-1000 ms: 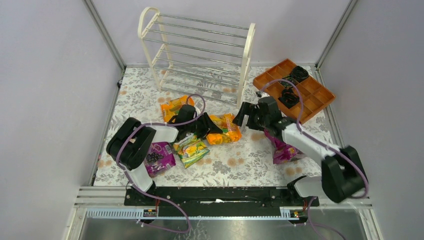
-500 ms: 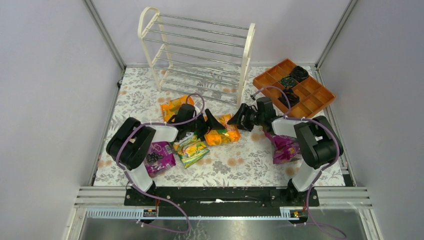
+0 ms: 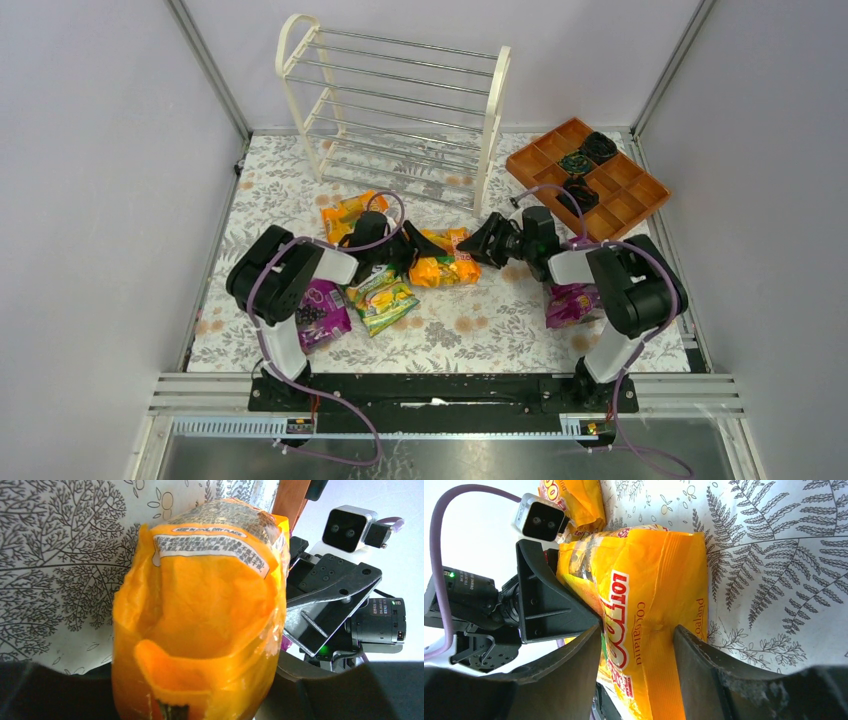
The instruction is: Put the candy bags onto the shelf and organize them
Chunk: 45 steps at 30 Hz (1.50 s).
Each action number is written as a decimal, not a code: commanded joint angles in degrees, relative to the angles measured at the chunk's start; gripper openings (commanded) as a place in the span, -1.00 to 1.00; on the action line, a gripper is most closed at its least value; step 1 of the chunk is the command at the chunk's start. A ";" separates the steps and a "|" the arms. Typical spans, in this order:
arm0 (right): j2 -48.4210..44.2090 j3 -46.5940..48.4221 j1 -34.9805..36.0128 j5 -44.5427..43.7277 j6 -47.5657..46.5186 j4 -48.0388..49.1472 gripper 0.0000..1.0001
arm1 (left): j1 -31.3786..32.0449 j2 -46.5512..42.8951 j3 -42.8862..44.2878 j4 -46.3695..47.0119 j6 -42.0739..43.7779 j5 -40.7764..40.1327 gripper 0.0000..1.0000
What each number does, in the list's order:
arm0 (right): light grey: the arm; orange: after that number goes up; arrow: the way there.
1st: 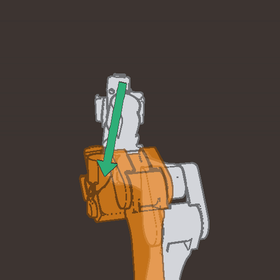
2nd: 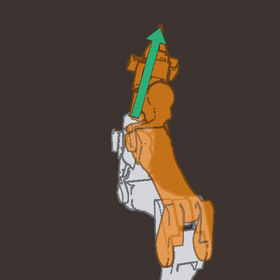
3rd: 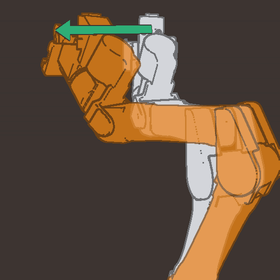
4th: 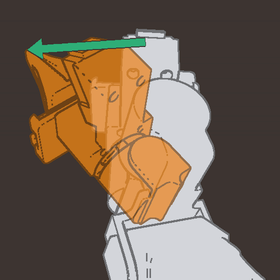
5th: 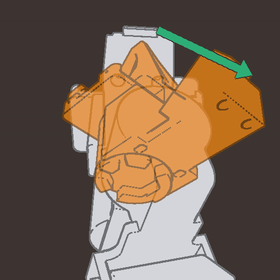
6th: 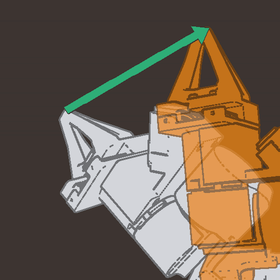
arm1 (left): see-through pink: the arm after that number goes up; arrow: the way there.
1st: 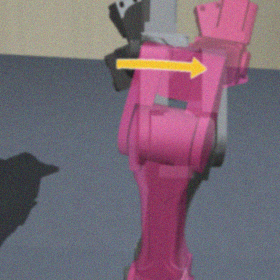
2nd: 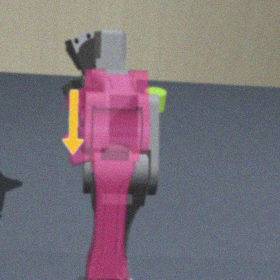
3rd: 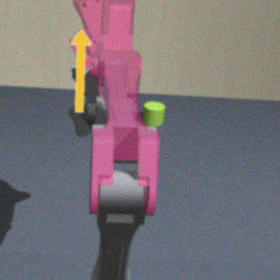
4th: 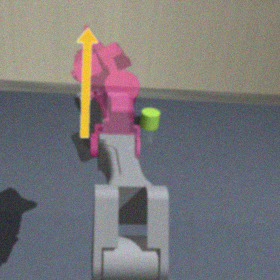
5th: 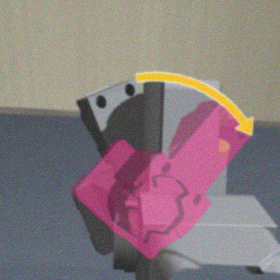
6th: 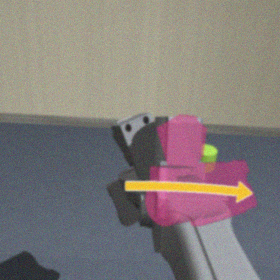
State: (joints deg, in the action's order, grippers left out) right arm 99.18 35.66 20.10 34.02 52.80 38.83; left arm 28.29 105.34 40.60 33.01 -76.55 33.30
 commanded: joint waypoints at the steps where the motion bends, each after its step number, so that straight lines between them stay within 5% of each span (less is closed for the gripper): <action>1: -5.60 0.77 0.90 2.98 -2.20 -4.25 0.26 | -0.18 -5.34 0.32 5.72 0.25 -1.10 0.02; 8: -16.59 6.51 0.90 -6.41 -15.41 -27.11 0.52 | -3.29 -8.80 -2.12 12.27 -4.93 5.00 -0.20; 14: -27.99 7.98 0.90 -17.43 -23.97 -42.50 0.77 | -7.06 -18.49 -0.26 4.56 -3.74 8.11 -0.22; 25: -39.71 5.65 0.83 -27.06 -29.79 -53.49 1.00 | -14.77 -35.12 21.66 -24.03 11.48 5.24 -0.27; 29: -40.73 6.15 0.84 -26.39 -29.67 -54.12 1.00 | -15.11 -33.02 26.52 -16.47 5.20 2.83 -0.28; 33: -41.83 6.22 0.91 -25.69 -29.12 -54.40 1.00 | -12.72 -27.22 34.33 -9.01 -0.54 -3.46 -0.27; 39: -45.83 5.73 0.86 -26.36 -28.00 -56.19 1.00 | -7.49 -19.55 44.95 -14.45 -3.01 -24.75 -0.48; 45: -49.62 5.06 0.84 -26.51 -27.06 -58.09 1.00 | -2.64 -9.77 55.82 -13.18 -5.31 -38.60 -0.39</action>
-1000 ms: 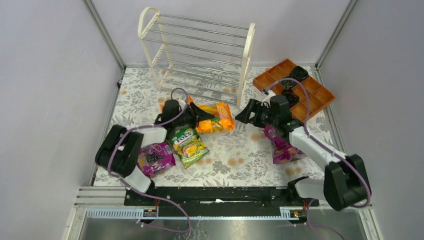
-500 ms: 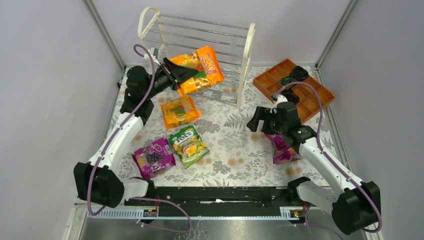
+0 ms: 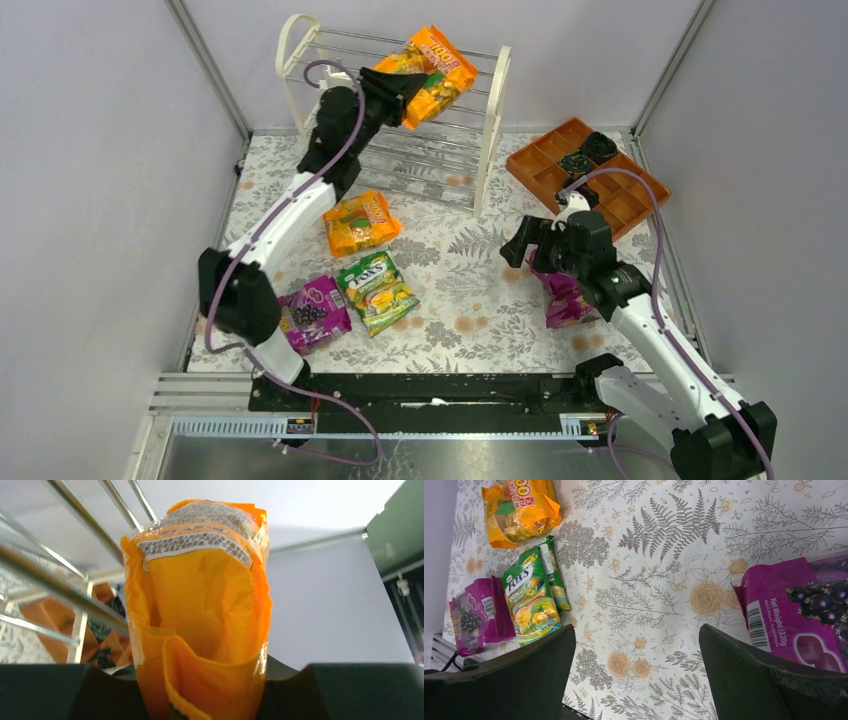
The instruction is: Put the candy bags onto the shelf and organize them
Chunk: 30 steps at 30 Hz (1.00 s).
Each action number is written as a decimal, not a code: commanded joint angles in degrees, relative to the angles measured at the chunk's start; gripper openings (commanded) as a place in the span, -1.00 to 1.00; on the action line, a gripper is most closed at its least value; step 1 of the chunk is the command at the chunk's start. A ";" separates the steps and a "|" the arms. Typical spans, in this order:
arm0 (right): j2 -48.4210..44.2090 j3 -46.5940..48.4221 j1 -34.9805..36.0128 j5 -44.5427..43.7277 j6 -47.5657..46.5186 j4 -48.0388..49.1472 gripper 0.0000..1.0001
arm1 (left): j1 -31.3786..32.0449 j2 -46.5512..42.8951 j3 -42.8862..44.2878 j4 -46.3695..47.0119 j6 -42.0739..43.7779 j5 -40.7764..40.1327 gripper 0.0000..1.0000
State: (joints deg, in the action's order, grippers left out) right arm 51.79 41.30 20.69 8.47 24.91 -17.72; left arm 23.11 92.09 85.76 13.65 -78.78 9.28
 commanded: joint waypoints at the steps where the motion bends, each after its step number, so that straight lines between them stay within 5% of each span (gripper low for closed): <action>1: -2.63 -0.60 0.30 -0.92 0.90 -1.91 1.00 | 3.53 4.73 12.55 4.16 -3.64 -16.58 -0.38; 7: -4.12 -0.78 0.32 -1.36 1.26 -2.85 1.00 | 9.47 10.24 22.64 -5.58 -2.36 -32.43 -0.37; 12: -5.30 -0.84 0.31 -1.17 1.81 -3.23 1.00 | 12.70 14.03 27.92 -5.05 0.38 -40.14 -0.36; 30: -5.74 -2.17 0.25 -0.13 2.96 -2.50 1.00 | 16.87 24.95 37.47 2.30 3.89 -46.36 -0.24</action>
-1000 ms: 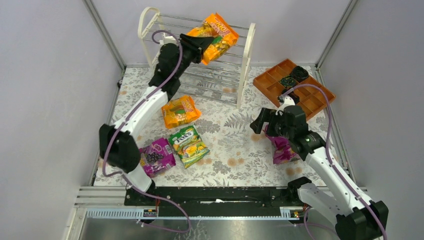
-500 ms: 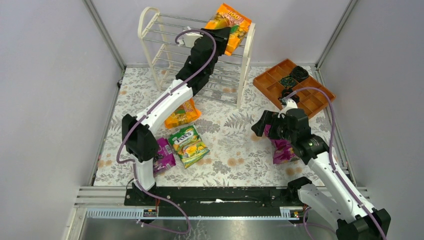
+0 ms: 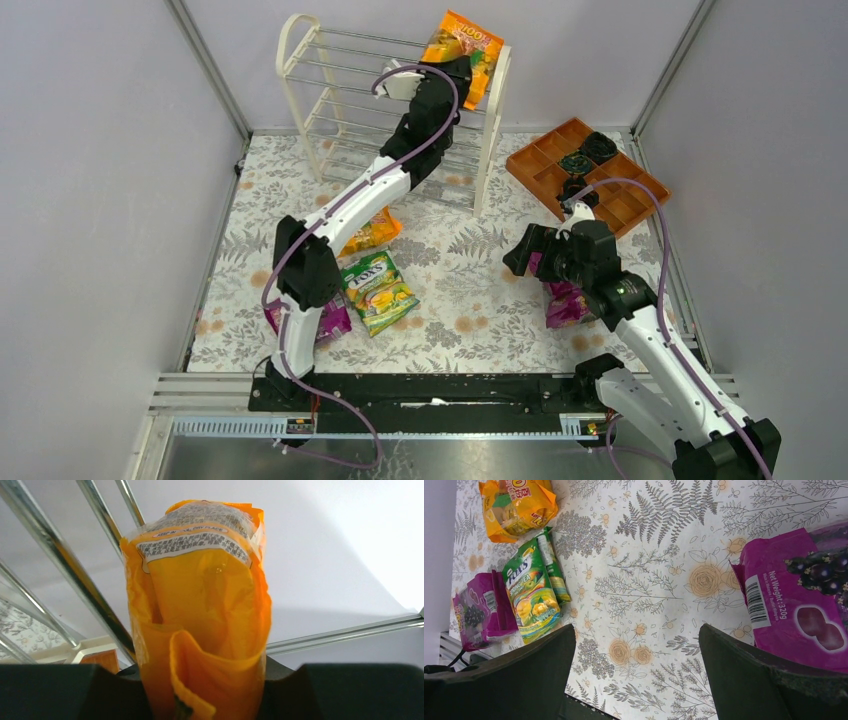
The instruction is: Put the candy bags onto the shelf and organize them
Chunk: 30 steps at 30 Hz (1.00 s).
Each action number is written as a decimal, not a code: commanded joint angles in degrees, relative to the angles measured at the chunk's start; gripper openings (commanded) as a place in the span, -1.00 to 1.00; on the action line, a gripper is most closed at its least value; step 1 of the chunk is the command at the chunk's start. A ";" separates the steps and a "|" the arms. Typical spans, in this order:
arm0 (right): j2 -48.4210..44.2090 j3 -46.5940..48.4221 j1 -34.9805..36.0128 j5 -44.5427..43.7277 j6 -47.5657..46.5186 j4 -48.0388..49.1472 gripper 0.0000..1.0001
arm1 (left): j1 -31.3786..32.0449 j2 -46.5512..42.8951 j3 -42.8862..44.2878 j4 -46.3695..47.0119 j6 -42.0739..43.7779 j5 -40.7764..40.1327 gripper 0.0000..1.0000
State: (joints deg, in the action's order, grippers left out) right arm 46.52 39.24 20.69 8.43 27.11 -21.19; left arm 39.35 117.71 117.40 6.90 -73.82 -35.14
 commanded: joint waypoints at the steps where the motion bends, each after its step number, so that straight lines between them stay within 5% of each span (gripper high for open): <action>1: -0.53 -0.15 0.26 -0.08 0.77 1.05 1.00 | 0.63 -0.48 5.76 9.65 -0.84 -1.83 -0.22; 9: -0.07 -1.59 0.27 1.98 2.01 3.72 1.00 | 2.47 -0.17 5.63 14.03 5.71 -1.08 0.09; 17: 0.09 -2.13 0.31 3.09 2.55 4.29 1.00 | 3.23 -2.99 -0.94 17.02 8.88 1.74 0.64; 25: 0.60 -2.49 0.24 3.27 2.41 4.97 1.00 | 3.32 -6.44 -2.10 7.30 9.33 6.86 0.97; 30: 0.76 -3.17 0.26 3.60 2.43 5.55 1.00 | 3.24 -10.84 -6.93 2.94 6.94 8.73 0.97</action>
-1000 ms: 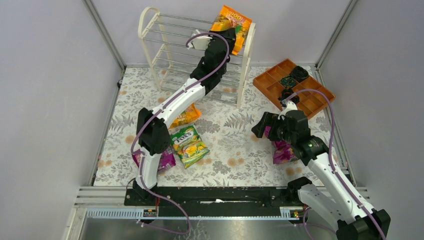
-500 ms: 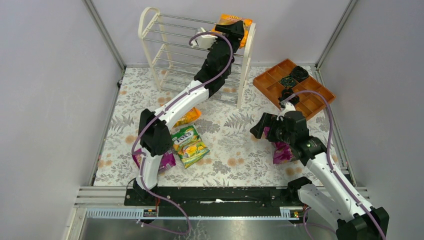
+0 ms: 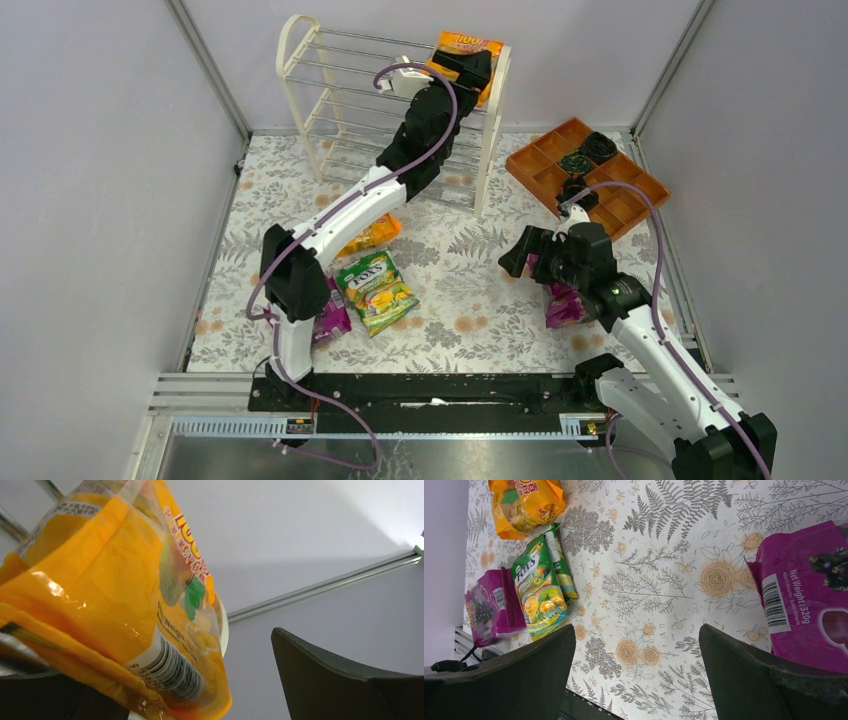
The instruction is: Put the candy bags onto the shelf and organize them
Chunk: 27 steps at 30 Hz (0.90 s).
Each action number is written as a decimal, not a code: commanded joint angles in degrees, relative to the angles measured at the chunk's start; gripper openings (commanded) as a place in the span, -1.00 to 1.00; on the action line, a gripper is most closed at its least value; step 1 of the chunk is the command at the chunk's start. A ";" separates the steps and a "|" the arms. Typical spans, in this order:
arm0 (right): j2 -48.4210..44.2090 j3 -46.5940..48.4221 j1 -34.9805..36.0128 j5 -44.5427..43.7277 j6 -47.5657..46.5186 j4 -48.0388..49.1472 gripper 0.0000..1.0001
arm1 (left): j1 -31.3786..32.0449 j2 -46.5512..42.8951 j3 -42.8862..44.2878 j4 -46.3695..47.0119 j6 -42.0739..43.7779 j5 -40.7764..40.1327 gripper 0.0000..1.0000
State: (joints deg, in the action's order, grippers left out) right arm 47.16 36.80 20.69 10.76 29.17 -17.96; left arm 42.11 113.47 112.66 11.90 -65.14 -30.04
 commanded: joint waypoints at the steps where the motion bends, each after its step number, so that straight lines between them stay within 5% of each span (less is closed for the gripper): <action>1: 0.13 -0.98 0.31 1.27 0.50 2.65 1.00 | 0.52 -7.24 -2.35 -3.68 -2.70 4.07 0.97; 7: 1.19 -2.32 0.32 2.55 1.29 4.72 1.00 | 0.44 -8.17 0.11 -11.59 -3.31 7.71 0.97; 20: 1.17 -3.44 0.32 3.21 1.74 5.93 1.00 | -4.60 -16.98 -9.32 -15.82 -6.43 16.15 0.97; 27: 2.54 -3.34 0.30 3.95 2.17 7.66 1.00 | -5.75 -19.10 -14.02 -13.75 -6.34 17.34 0.53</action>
State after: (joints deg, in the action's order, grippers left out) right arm 49.01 33.45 20.69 13.21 30.59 -13.02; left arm 36.62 96.47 99.39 -3.38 -70.54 -14.46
